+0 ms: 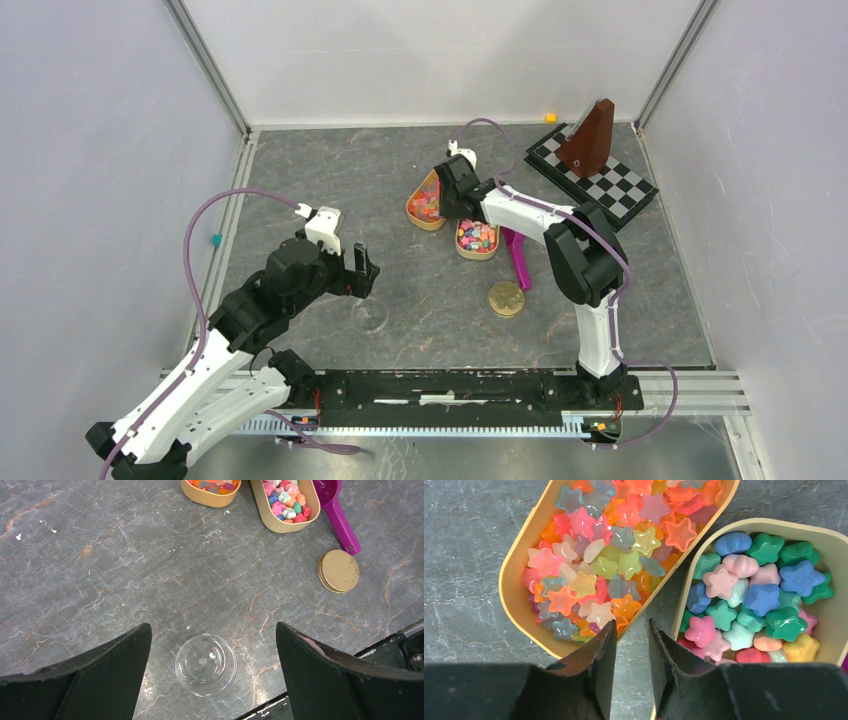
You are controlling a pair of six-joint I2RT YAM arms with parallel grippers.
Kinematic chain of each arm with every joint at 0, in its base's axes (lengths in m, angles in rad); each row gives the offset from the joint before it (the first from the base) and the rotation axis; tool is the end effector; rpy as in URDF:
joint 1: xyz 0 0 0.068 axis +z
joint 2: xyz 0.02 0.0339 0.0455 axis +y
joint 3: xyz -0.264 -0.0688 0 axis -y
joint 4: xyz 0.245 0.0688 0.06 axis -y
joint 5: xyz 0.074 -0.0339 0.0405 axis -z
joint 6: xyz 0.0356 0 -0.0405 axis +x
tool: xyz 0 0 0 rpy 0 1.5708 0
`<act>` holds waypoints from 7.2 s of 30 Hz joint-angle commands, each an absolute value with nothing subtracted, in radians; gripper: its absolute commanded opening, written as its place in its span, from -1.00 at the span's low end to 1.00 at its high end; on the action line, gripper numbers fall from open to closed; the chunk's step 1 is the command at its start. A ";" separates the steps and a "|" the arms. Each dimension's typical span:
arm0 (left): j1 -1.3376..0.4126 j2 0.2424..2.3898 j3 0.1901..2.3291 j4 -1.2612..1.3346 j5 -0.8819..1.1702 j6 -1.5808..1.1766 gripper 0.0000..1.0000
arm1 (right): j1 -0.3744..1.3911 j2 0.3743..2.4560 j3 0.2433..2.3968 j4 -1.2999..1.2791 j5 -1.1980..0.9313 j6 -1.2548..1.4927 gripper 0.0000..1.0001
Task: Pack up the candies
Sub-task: Adjust the storage box at the center of the board, then move the packing bottle to the center of the board.
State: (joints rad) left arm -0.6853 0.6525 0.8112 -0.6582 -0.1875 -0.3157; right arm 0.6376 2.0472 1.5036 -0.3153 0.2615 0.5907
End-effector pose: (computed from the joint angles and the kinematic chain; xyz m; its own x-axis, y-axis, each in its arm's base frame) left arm 0.1113 -0.0824 0.3196 -0.5062 0.0198 -0.8622 0.3555 0.9156 -0.1877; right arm 0.3691 0.2620 0.1907 -0.7500 0.1140 -0.6516 -0.0261 0.9792 0.2013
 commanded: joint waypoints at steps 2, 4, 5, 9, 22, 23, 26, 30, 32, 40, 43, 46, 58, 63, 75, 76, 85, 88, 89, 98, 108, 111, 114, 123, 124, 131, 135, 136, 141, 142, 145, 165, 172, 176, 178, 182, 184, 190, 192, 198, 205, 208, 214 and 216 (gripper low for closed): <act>-0.688 0.647 0.812 -0.661 -0.212 -0.348 1.00 | 0.652 2.060 1.528 -0.299 0.240 0.598 -0.42; -0.689 0.646 0.812 -0.662 -0.213 -0.348 1.00 | 0.659 2.054 1.525 -0.295 0.233 0.586 -0.51; -0.687 0.644 0.812 -0.662 -0.212 -0.348 1.00 | 0.661 2.051 1.521 -0.293 0.233 0.581 -0.56; -0.688 0.643 0.812 -0.662 -0.217 -0.348 1.00 | 0.662 2.032 1.494 -0.295 0.237 0.569 -0.76; -0.688 0.641 0.812 -0.661 -0.215 -0.347 1.00 | 0.673 1.949 1.393 -0.313 0.217 0.484 -1.00; -0.687 0.641 0.812 -0.662 -0.216 -0.348 1.00 | 0.674 1.941 1.389 -0.318 0.213 0.471 -1.00; -0.687 0.643 0.812 -0.662 -0.217 -0.348 1.00 | 0.677 1.927 1.384 -0.343 0.190 0.421 -1.00; -0.687 0.648 0.813 -0.661 -0.217 -0.348 1.00 | 0.687 1.911 1.371 -0.374 0.174 0.346 -1.00; -0.688 0.651 0.813 -0.661 -0.217 -0.348 1.00 | 0.694 1.905 1.360 -0.383 0.168 0.313 -1.00; -0.689 0.647 0.811 -0.662 -0.222 -0.350 1.00 | 0.716 1.895 1.336 -0.393 0.098 0.183 -1.00; -0.688 0.646 0.812 -0.663 -0.223 -0.350 1.00 | 0.717 1.874 1.313 -0.369 0.079 0.160 -1.00; -0.687 0.646 0.812 -0.665 -0.225 -0.351 1.00 | 0.718 1.852 1.319 -0.371 0.088 0.156 -1.00; -0.688 0.646 0.811 -0.666 -0.223 -0.350 1.00 | 0.710 1.747 1.334 -0.335 0.257 0.278 -0.40; -0.688 0.648 0.812 -0.665 -0.222 -0.350 1.00 | 0.676 1.790 1.380 -0.367 0.289 0.348 -0.35; -0.687 0.650 0.813 -0.665 -0.221 -0.350 1.00 | 0.623 1.920 1.439 -0.323 0.231 0.458 -0.27; -0.688 0.651 0.813 -0.665 -0.221 -0.350 1.00 | 0.620 1.931 1.446 -0.321 0.222 0.462 -0.27; -0.688 0.643 0.810 -0.666 -0.225 -0.348 1.00 | 0.616 2.005 1.493 -0.333 0.221 0.472 -0.47; -0.687 0.643 0.812 -0.665 -0.224 -0.348 1.00 | 0.615 2.010 1.489 -0.336 0.232 0.469 -0.56; -0.688 0.646 0.812 -0.665 -0.224 -0.348 1.00 | 0.617 2.011 1.488 -0.337 0.232 0.466 -0.57; -0.687 0.646 0.813 -0.665 -0.222 -0.348 1.00 | 0.617 2.020 1.485 -0.348 0.221 0.432 -0.86; -0.686 0.645 0.813 -0.665 -0.225 -0.348 1.00 | 0.644 1.994 1.459 -0.333 0.179 0.372 -1.00; -0.689 0.647 0.813 -0.665 -0.225 -0.348 1.00 | 0.651 1.989 1.458 -0.328 0.155 0.331 -1.00; -0.687 0.645 0.813 -0.665 -0.225 -0.348 1.00 | 0.653 1.988 1.457 -0.324 0.136 0.290 -1.00; -0.687 0.646 0.813 -0.665 -0.224 -0.348 1.00 | 0.653 1.942 1.454 -0.331 0.171 0.248 -0.73; -0.688 0.645 0.812 -0.666 -0.224 -0.348 1.00 | 0.653 1.930 1.453 -0.333 0.178 0.246 -0.65; -0.689 0.646 0.813 -0.665 -0.222 -0.348 1.00 | 0.657 1.841 1.402 -0.328 0.181 0.233 -0.49; -0.687 0.649 0.813 -0.666 -0.221 -0.348 1.00 | 0.667 1.819 1.378 -0.330 0.167 0.231 -0.31; -0.687 0.649 0.814 -0.665 -0.219 -0.348 1.00 | 0.667 1.820 1.378 -0.331 0.165 0.233 -0.27; -0.688 0.645 0.810 -0.665 -0.218 -0.350 1.00 | 0.672 1.853 1.389 -0.334 0.151 0.258 -0.12; -0.688 0.643 0.810 -0.665 -0.219 -0.350 1.00 | 0.673 1.865 1.394 -0.334 0.153 0.263 -0.12; -0.688 0.641 0.809 -0.669 -0.219 -0.351 1.00 | 0.673 1.894 1.409 -0.335 0.174 0.283 -0.12; -0.687 0.629 0.809 -0.671 -0.226 -0.350 1.00 | 0.673 1.996 1.474 -0.360 0.200 0.312 -0.54; -0.688 0.630 0.808 -0.671 -0.227 -0.350 1.00 | 0.672 2.009 1.476 -0.375 0.211 0.298 -0.54; -0.687 0.631 0.809 -0.672 -0.228 -0.350 1.00 | 0.672 2.011 1.480 -0.379 0.206 0.284 -0.84; -0.687 0.630 0.811 -0.673 -0.230 -0.350 1.00 | 0.672 2.006 1.482 -0.378 0.208 0.268 -0.98; -0.688 0.624 0.809 -0.674 -0.235 -0.351 1.00 | 0.673 2.005 1.491 -0.391 0.214 0.215 -1.00; -0.688 0.624 0.809 -0.675 -0.236 -0.351 1.00 | 0.672 2.001 1.491 -0.394 0.217 0.192 -1.00; -0.687 0.628 0.810 -0.674 -0.232 -0.351 1.00 | 0.672 1.990 1.492 -0.395 0.211 0.203 -1.00; -0.687 0.629 0.809 -0.675 -0.229 -0.351 1.00 | 0.671 1.983 1.498 -0.397 0.209 0.209 -0.77; -0.687 0.645 0.807 -0.670 -0.232 -0.366 1.00 | 0.673 1.915 1.488 -0.387 0.219 0.224 -0.34; -0.688 0.656 0.802 -0.668 -0.220 -0.440 1.00 | 0.672 1.789 1.407 -0.376 0.210 0.224 -0.25; -0.688 0.684 0.816 -0.702 -0.214 -0.497 1.00 | 0.672 1.716 1.342 -0.369 0.218 0.212 -0.24; -0.688 0.772 0.854 -0.823 -0.303 -0.598 1.00 | 0.672 1.598 1.249 -0.392 0.256 0.172 -0.23; -0.688 0.818 0.871 -0.866 -0.310 -0.628 1.00 | 0.672 1.560 1.225 -0.401 0.255 0.157 -0.22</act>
State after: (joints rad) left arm -0.6853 0.7559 0.8131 -0.7681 -0.2501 -0.5064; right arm 0.6704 1.6356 1.2671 -0.3859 0.2279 0.1993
